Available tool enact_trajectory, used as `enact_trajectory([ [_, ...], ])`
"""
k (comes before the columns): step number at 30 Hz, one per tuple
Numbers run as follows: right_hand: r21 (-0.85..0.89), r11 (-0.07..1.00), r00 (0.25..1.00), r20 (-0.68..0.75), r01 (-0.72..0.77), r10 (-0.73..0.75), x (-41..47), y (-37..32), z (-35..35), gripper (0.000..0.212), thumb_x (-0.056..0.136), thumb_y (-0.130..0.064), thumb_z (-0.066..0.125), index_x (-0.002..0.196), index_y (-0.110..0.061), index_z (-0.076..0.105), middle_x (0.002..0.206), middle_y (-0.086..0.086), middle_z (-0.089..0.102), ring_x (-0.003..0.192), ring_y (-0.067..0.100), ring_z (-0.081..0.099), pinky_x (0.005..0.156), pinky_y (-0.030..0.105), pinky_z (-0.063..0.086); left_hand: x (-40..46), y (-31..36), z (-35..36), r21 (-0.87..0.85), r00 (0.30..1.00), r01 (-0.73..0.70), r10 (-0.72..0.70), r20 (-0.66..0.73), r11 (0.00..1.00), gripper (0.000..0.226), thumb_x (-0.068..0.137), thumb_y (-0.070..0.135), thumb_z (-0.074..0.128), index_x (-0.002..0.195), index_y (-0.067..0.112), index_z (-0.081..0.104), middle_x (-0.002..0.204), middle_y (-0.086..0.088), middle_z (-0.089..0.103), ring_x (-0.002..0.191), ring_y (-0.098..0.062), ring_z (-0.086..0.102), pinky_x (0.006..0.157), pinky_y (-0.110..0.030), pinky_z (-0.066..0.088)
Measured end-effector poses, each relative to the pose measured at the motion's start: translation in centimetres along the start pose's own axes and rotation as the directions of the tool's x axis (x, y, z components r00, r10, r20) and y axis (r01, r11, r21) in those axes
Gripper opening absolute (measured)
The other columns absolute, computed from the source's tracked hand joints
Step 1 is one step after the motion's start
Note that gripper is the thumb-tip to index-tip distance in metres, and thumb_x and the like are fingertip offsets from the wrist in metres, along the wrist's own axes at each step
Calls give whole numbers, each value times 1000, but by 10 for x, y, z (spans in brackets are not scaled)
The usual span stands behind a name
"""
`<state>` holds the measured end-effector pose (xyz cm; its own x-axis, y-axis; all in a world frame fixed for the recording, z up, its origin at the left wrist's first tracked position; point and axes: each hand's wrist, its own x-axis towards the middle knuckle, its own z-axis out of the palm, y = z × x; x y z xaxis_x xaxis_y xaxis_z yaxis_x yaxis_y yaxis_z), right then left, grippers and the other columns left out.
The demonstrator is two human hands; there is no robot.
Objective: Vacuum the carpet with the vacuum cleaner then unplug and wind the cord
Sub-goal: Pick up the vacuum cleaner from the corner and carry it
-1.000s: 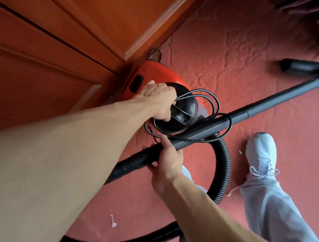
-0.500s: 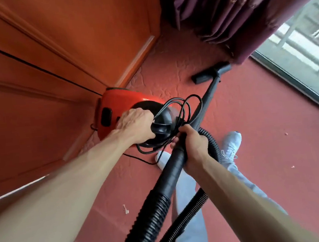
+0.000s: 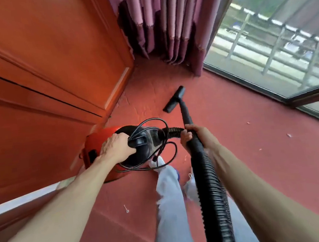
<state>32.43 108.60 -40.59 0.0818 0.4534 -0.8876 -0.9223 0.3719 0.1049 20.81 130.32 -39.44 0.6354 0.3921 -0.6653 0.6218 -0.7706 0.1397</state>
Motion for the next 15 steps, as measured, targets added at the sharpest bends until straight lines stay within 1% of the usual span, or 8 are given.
enact_trajectory([
  [2, 26, 1000, 999, 29, -15, 14, -31, -11, -18, 19, 72, 1, 58, 72, -8, 41, 44, 6, 46, 29, 10, 44, 29, 16, 39, -26, 18, 3, -18, 1000, 6, -6, 10, 1000, 14, 72, 31, 67, 78, 18, 63, 94, -14, 69, 95, -37, 64, 70, -34, 46],
  [4, 36, 999, 997, 76, -8, 5, -59, -17, -45, 27, 69, 4, 65, 71, -10, 43, 44, 5, 47, 31, 10, 46, 30, 18, 41, -49, 38, 11, -12, 1000, -7, 8, 24, 1000, 13, 72, 30, 65, 72, 20, 57, 95, -14, 70, 95, -36, 64, 71, -33, 47],
  [7, 342, 934, 969, 245, -102, 16, -96, -9, -96, 39, 60, 14, 70, 77, -8, 43, 52, 9, 49, 34, 17, 50, 33, 25, 46, -75, 66, 23, -1, 997, -50, 50, 56, 999, 14, 72, 30, 64, 68, 21, 55, 95, -14, 71, 97, -35, 65, 70, -32, 46],
  [8, 393, 915, 968, 250, -94, -7, -109, -5, -110, 37, 63, 11, 71, 81, -6, 44, 55, 10, 50, 35, 17, 51, 35, 24, 48, -82, 75, 29, 8, 995, -69, 68, 68, 998, 13, 72, 30, 65, 69, 20, 56, 95, -14, 71, 96, -35, 65, 70, -32, 46],
  [9, 404, 912, 971, 236, -69, -32, -122, -1, -125, 29, 70, 3, 68, 85, -4, 45, 58, 10, 51, 37, 17, 51, 36, 23, 48, -88, 84, 34, 10, 993, -88, 87, 83, 996, 13, 72, 30, 65, 69, 20, 57, 95, -14, 71, 96, -35, 65, 69, -32, 46],
  [10, 390, 921, 976, 208, -25, -61, -136, 2, -137, 19, 78, -7, 63, 87, -3, 46, 59, 10, 51, 37, 16, 51, 36, 22, 48, -93, 93, 39, 11, 989, -113, 111, 97, 994, 13, 71, 30, 66, 70, 20, 58, 94, -13, 71, 96, -35, 66, 69, -31, 46],
  [11, 375, 927, 978, 188, 15, -92, -148, 5, -149, 16, 82, -14, 57, 86, -2, 47, 59, 10, 51, 36, 15, 50, 35, 20, 47, -99, 102, 44, 20, 985, -139, 136, 105, 990, 13, 72, 31, 66, 72, 20, 60, 95, -13, 70, 97, -35, 65, 70, -32, 46],
  [15, 385, 916, 983, 92, 109, -156, -197, 20, -190, 11, 85, -15, 45, 82, -5, 42, 55, 9, 45, 30, 14, 43, 29, 15, 37, -128, 134, 63, 102, 967, -240, 228, 114, 965, 17, 72, 32, 66, 83, 19, 65, 102, -13, 70, 101, -34, 64, 75, -33, 48],
])
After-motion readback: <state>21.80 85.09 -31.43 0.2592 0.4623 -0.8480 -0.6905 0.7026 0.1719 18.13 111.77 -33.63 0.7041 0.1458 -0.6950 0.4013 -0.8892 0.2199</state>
